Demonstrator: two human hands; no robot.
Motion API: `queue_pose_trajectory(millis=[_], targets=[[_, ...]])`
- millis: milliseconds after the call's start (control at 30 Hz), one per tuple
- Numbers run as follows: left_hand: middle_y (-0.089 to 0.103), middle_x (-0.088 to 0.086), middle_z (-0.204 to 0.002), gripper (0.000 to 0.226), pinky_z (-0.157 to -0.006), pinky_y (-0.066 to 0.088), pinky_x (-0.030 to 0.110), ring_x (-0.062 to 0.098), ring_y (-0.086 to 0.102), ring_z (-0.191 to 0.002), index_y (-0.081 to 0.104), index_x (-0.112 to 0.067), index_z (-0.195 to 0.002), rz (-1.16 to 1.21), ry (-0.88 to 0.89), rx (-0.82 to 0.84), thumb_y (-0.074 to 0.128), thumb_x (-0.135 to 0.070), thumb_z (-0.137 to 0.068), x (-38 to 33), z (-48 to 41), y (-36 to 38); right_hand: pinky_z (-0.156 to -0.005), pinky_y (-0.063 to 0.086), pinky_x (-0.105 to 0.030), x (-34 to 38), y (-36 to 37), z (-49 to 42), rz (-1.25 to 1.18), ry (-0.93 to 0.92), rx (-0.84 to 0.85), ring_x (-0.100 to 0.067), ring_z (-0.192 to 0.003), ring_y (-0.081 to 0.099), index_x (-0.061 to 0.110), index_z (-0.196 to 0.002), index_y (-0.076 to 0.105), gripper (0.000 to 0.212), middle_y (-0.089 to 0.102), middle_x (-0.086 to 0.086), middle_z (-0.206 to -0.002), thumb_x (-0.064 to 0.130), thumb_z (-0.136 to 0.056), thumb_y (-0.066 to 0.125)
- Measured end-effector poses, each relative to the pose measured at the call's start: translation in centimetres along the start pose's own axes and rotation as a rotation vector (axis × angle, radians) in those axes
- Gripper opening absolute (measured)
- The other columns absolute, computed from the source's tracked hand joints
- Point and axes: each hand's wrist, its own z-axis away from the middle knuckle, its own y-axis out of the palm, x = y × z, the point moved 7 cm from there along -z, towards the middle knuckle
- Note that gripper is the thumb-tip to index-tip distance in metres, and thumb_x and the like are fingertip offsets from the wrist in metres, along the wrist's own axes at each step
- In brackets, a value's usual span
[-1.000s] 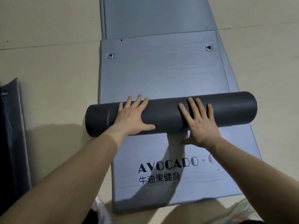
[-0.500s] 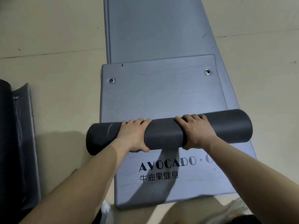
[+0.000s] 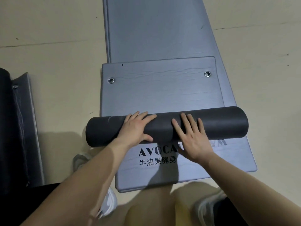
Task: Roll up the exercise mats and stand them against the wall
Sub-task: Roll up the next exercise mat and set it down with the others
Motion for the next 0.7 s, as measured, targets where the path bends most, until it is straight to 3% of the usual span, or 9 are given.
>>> queue_pose_trajectory(millis=[100,133,233,267,333,433,500,600,700], targets=[[0.040,0.005,-0.158,0.080,-0.122,0.019,0.054,0.034,0.033,-0.147,0.039,-0.033,-0.153,-0.130,-0.022,-0.261,0.073,-0.053,-0.083,-0.7,1.1,-0.7,-0.119,0.019,-0.066,-1.2,0.2,-3.1,0.007,-0.004,0.042,-0.044,-0.154,0.020,0.019,-0.164,0.010,0.148,0.019,-0.025,-0.167,0.070,-0.050,0.088],[0.036,0.009,-0.160,0.086,-0.122,0.019,0.054,0.037,0.030,-0.149,0.035,-0.028,-0.155,-0.157,-0.055,-0.311,0.070,-0.057,-0.083,-0.8,1.6,-0.4,-0.121,0.017,-0.064,-1.8,-0.4,-4.8,0.007,-0.002,0.040,-0.042,-0.155,0.018,0.021,-0.164,0.005,0.149,0.017,-0.023,-0.168,0.075,-0.051,0.086],[-0.008,0.009,-0.170,0.132,-0.124,-0.002,0.055,0.037,-0.009,-0.155,-0.010,-0.024,-0.160,-0.265,-0.157,-0.151,0.064,-0.082,-0.068,0.0,-0.2,1.0,-0.123,0.004,-0.065,-3.2,-2.2,-8.8,0.014,-0.002,0.054,-0.038,-0.158,0.003,0.023,-0.163,-0.004,0.147,0.006,-0.019,-0.170,0.087,-0.056,0.074],[-0.012,0.007,-0.169,0.139,-0.123,-0.004,0.054,0.035,-0.012,-0.155,-0.014,-0.024,-0.159,-0.263,-0.163,-0.141,0.066,-0.084,-0.063,0.5,-1.8,0.4,-0.122,0.003,-0.067,-3.5,-2.6,-9.2,0.023,0.031,0.012,-0.039,-0.157,0.003,0.021,-0.164,0.001,0.145,0.008,-0.020,-0.169,0.088,-0.057,0.073],[-0.002,0.002,-0.170,0.142,-0.124,0.000,0.051,0.030,-0.005,-0.156,-0.006,-0.026,-0.160,-0.213,-0.157,-0.135,0.070,-0.086,-0.057,1.9,-5.5,-1.9,-0.119,0.008,-0.070,-3.9,-2.6,-9.0,0.031,0.100,-0.093,-0.042,-0.154,0.013,0.017,-0.163,0.016,0.141,0.021,-0.022,-0.165,0.083,-0.055,0.079],[0.006,-0.002,-0.170,0.143,-0.125,0.005,0.049,0.025,0.001,-0.157,0.001,-0.022,-0.161,-0.160,-0.110,-0.087,0.071,-0.086,-0.054,3.4,-9.5,-4.4,-0.118,0.011,-0.070,-4.1,-0.8,-10.2,0.074,0.087,-0.044,-0.044,-0.154,0.013,0.019,-0.164,0.010,0.149,0.017,-0.023,-0.167,0.066,-0.049,0.093],[0.005,0.003,-0.170,0.144,-0.125,0.005,0.054,0.031,0.003,-0.156,-0.001,-0.019,-0.161,-0.247,-0.071,-0.122,0.068,-0.087,-0.055,3.2,-10.0,-4.2,-0.116,0.015,-0.070,-5.0,-1.4,-12.8,0.091,0.073,-0.059,-0.043,-0.152,0.019,0.021,-0.163,0.011,0.143,0.022,-0.021,-0.164,0.052,-0.051,0.095],[0.014,0.011,-0.166,0.143,-0.121,0.016,0.058,0.041,0.017,-0.150,0.003,-0.016,-0.159,-0.429,-0.063,-0.201,0.071,-0.084,-0.054,2.6,-9.8,-3.0,-0.108,0.031,-0.063,-6.1,-2.9,-15.9,0.113,0.029,-0.048,-0.039,-0.134,0.039,0.020,-0.157,0.024,0.136,0.041,-0.016,-0.146,0.057,-0.043,0.089],[0.032,0.008,-0.157,0.134,-0.115,0.028,0.054,0.037,0.035,-0.139,0.019,-0.018,-0.154,-0.407,-0.057,-0.244,0.078,-0.076,-0.049,2.7,-10.6,-4.4,-0.094,0.041,-0.054,-6.2,-4.3,-16.7,0.163,-0.014,-0.032,-0.035,-0.111,0.051,0.022,-0.147,0.030,0.128,0.051,-0.010,-0.125,0.064,-0.039,0.084]])
